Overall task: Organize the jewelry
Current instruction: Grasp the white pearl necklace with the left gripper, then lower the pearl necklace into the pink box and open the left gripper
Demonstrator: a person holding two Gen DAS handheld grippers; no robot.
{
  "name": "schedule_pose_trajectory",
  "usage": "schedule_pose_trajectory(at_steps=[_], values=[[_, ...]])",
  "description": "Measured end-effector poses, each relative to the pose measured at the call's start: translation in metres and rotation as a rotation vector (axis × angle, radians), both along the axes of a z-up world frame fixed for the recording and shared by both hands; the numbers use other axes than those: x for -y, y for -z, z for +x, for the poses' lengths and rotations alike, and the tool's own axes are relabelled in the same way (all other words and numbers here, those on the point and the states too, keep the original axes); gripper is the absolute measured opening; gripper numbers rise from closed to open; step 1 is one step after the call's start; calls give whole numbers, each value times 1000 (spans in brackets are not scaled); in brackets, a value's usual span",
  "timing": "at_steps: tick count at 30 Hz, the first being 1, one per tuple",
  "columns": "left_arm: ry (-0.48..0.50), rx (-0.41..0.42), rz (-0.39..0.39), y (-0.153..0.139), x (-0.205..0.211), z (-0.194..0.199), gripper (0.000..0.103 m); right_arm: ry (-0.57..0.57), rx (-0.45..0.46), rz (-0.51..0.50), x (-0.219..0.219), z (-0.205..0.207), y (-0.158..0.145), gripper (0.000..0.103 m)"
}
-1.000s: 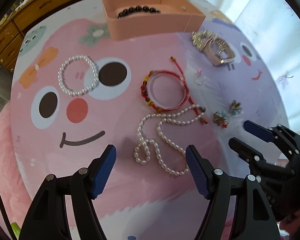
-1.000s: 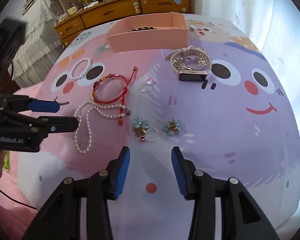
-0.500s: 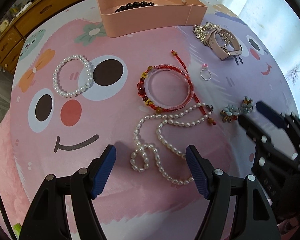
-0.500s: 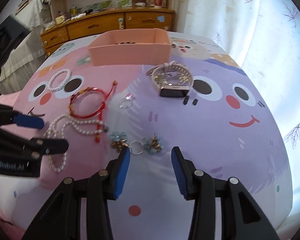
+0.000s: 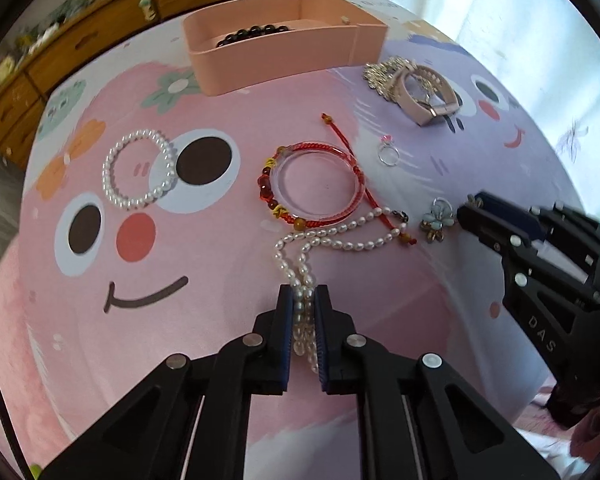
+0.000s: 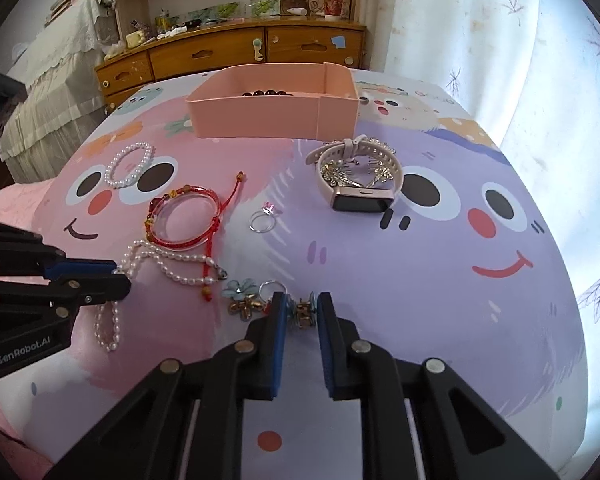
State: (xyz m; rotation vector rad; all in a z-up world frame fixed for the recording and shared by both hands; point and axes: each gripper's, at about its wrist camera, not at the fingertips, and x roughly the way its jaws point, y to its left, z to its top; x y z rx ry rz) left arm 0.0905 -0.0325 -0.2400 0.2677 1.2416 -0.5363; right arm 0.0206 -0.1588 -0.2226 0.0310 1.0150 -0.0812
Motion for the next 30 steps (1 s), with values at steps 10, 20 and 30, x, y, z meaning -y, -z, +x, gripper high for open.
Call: schedule_pose_trajectory(at_steps=[10, 20, 30], values=[[-83, 19, -117, -35, -26, 9, 7, -27, 53, 77, 11, 10, -35, 15], [-32, 67, -197, -105, -34, 12, 7, -127, 121, 103, 15, 40, -85, 15], [-13, 246, -285, -189, -31, 20, 8, -196, 169, 123, 20, 66, -125, 15]])
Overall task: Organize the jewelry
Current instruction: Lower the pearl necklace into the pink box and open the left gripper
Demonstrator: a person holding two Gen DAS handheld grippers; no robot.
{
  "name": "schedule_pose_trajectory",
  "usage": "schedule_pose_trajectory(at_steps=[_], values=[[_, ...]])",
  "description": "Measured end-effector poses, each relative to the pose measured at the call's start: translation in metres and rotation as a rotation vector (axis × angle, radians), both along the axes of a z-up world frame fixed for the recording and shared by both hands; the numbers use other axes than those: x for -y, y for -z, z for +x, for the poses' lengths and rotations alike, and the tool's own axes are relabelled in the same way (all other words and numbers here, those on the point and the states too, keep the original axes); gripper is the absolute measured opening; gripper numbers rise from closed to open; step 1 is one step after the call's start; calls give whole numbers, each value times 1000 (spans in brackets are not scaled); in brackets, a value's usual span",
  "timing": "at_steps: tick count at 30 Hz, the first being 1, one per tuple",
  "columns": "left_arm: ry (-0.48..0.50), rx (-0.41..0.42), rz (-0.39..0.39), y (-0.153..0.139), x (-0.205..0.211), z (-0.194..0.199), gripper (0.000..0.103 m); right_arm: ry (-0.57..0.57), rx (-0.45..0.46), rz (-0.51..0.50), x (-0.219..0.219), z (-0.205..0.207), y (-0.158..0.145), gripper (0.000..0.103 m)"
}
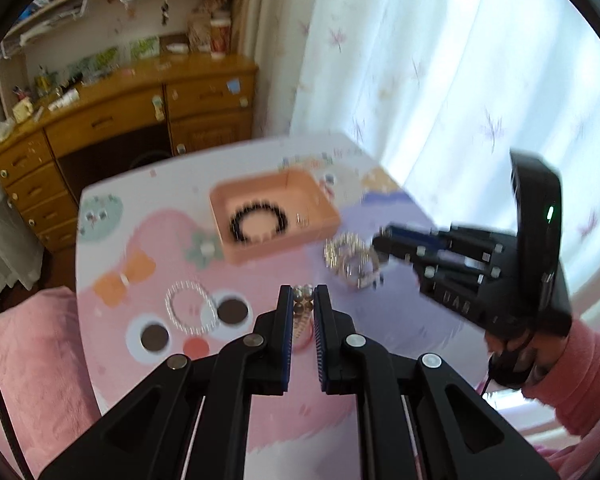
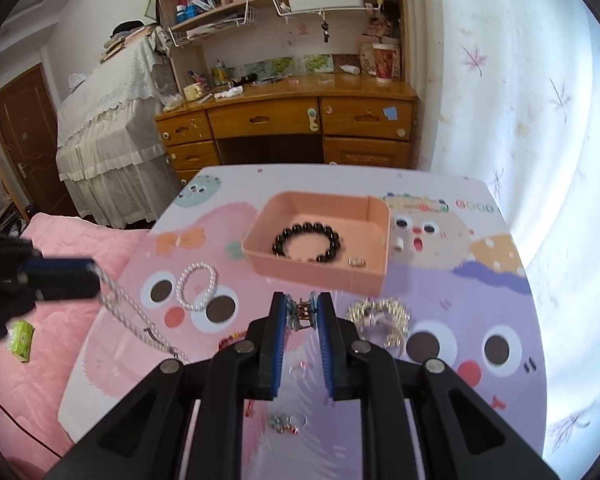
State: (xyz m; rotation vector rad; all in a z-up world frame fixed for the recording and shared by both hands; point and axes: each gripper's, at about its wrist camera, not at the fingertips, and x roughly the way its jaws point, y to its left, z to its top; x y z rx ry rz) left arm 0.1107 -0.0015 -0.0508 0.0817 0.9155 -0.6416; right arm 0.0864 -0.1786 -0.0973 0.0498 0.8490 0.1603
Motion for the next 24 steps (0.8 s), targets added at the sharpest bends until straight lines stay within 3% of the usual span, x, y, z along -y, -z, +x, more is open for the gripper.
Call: schedule_pose_trajectory(at_steps=[6, 12, 19, 24], values=[[-58, 142, -80, -42, 6, 20, 8, -17, 14, 68, 7, 23, -17, 15], [-166, 245, -182, -45, 21, 53, 8, -33, 58, 120, 16, 52, -23, 15], [-218, 230, -241, -7, 41, 93, 8, -50, 51, 113, 27, 86, -3, 16], [-272, 149, -178, 36, 62, 121, 8, -45, -4, 119, 37, 103, 24, 16]])
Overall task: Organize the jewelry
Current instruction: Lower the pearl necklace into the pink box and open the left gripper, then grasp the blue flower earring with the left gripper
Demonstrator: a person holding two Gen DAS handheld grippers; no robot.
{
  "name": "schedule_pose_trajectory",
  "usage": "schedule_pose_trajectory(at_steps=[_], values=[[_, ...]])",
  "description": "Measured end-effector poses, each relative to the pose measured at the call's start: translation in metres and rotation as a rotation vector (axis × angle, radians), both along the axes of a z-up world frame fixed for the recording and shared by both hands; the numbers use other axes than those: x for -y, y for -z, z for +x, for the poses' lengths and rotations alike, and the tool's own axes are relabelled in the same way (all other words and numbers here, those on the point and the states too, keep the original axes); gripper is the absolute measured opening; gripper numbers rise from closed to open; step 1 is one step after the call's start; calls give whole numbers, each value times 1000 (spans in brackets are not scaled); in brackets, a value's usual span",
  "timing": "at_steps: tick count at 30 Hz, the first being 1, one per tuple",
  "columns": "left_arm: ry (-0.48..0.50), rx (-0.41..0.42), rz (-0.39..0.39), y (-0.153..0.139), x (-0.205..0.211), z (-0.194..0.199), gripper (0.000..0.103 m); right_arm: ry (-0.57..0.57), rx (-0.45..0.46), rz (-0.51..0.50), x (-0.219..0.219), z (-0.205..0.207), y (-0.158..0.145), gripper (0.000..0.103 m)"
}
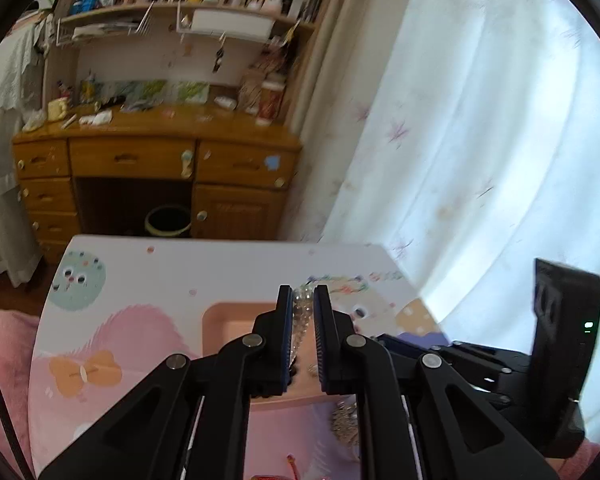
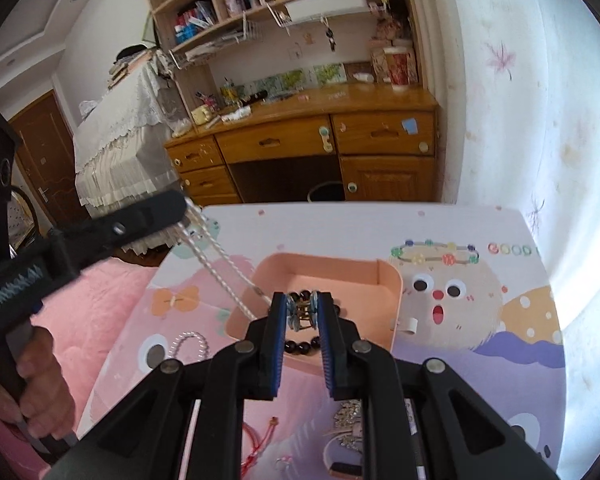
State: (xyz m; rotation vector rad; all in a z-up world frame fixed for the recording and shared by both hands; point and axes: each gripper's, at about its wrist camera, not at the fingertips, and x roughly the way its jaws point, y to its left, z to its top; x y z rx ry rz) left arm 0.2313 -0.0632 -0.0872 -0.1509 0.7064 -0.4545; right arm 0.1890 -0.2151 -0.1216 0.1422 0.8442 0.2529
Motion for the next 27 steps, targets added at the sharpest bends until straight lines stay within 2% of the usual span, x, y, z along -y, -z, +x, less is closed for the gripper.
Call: schedule_pose_trajectory(at_steps=[2, 4, 5, 6, 9, 11, 13, 15, 21, 27], values=[[-20, -47, 11, 15, 5, 8, 8, -8, -28, -16, 2, 6, 12, 16], [-37, -98, 30, 27, 7, 12, 29, -15, -74, -30, 4, 12, 22, 16], [-45, -132, 49, 32, 9, 16, 49, -12, -109, -40, 6, 15, 28, 16], [-51, -140, 55, 35, 10, 15, 59, -8, -122, -44, 7, 16, 31, 16], [-65, -140, 61, 37, 8, 11, 60, -4, -136, -20, 16, 15, 35, 17], [-78, -155, 73, 39, 6, 11, 61, -2, -138, -13, 20, 13, 34, 24], [-98, -172, 84, 40, 4, 9, 66, -6, -136, -11, 22, 10, 32, 31], [-107, -190, 83, 42, 2, 6, 72, -11, -135, -14, 25, 8, 30, 31], [-147, -258, 75, 51, -4, -14, 73, -23, -139, -19, 33, 0, 24, 34], [-123, -325, 42, 59, 0, -48, 73, -47, -154, -15, 44, -27, 21, 50]])
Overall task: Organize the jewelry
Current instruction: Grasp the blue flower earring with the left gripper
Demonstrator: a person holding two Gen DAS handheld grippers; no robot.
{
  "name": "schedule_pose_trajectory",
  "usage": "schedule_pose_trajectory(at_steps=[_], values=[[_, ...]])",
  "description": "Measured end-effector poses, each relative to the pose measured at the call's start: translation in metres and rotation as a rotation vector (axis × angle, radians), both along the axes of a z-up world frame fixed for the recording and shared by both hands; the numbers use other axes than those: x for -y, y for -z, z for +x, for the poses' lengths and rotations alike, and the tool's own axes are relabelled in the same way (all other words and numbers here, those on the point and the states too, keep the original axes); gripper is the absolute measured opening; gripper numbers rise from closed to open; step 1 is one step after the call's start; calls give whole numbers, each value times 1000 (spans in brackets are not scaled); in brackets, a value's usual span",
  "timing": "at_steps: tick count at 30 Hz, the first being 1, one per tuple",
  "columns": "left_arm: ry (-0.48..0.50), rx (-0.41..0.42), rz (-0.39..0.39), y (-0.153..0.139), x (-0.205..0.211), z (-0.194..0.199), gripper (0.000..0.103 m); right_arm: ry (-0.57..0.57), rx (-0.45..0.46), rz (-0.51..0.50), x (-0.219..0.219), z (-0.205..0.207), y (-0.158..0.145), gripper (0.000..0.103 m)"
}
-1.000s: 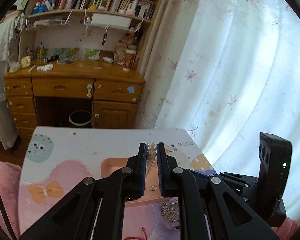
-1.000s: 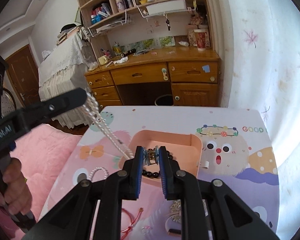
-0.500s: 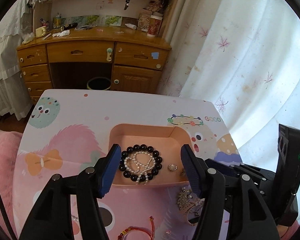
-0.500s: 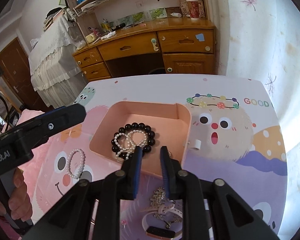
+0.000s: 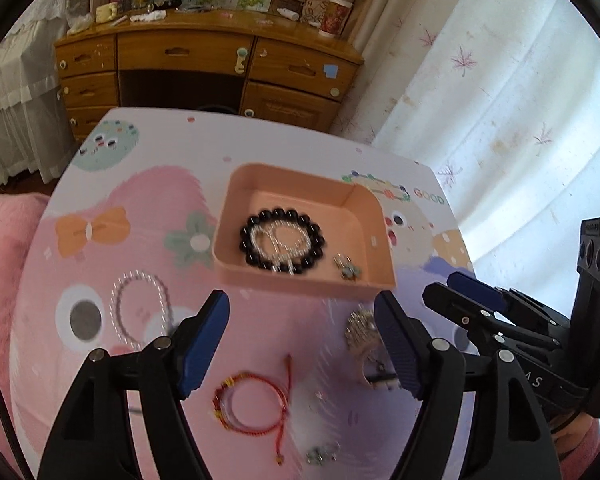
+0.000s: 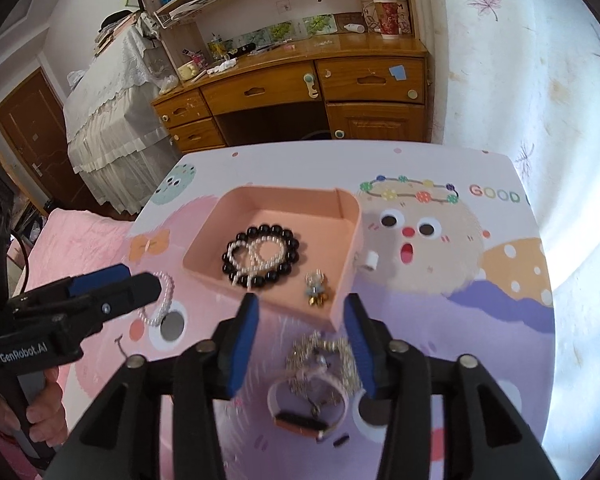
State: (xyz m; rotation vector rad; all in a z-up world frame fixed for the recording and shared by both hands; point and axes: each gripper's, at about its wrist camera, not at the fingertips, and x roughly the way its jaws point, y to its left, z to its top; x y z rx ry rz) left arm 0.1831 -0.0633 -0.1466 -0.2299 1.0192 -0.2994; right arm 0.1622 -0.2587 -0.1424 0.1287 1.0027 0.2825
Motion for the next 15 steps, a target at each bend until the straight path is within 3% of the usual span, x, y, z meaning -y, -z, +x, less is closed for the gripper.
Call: schedule_pose_trajectory(at_steps=[6, 10, 15], values=[[-20, -54, 1, 9, 0, -37, 77, -37, -7, -28, 8, -33, 2, 53], [-15, -156, -28, 26, -2, -56, 77, -57, -25, -35, 13, -51, 8, 59], [5, -217, -1, 42, 0, -78, 77, -137, -40, -151, 4, -69, 17, 59]])
